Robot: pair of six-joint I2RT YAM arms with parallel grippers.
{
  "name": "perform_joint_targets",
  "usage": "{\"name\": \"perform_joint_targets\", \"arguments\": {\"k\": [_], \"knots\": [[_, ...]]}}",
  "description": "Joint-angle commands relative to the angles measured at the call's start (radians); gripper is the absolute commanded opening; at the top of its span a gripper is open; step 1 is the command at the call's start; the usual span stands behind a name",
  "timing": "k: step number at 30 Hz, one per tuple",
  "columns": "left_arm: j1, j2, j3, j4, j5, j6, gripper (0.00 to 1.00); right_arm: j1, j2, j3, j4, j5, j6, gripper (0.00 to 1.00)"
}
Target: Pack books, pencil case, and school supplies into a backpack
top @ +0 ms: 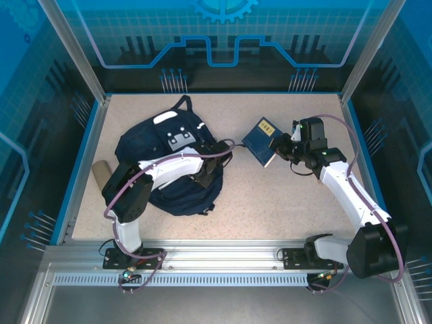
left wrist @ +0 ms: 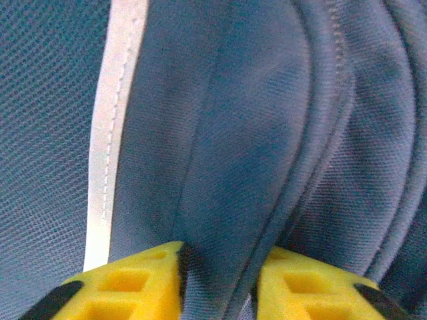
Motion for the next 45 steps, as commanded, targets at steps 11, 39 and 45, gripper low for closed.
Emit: {"name": "perform_joint_targets", "arguments": {"k": [11, 39, 45], "knots": [[-0.002, -0.298, -0.005, 0.18, -0.255, -0.022, 0.0, -0.005, -0.025, -0.011, 0.021, -0.029, -0.005, 0.0], [-0.003, -0.474, 0.024, 0.601, -0.111, -0.008, 0.0, 0.269, 0.186, -0.138, 0.599, -0.318, 0.249, 0.0], [-0.003, -0.472, 0.053, 0.584, -0.095, -0.02, 0.0, 0.317, 0.395, -0.015, 0.662, -0.288, 0.314, 0.0]]}}
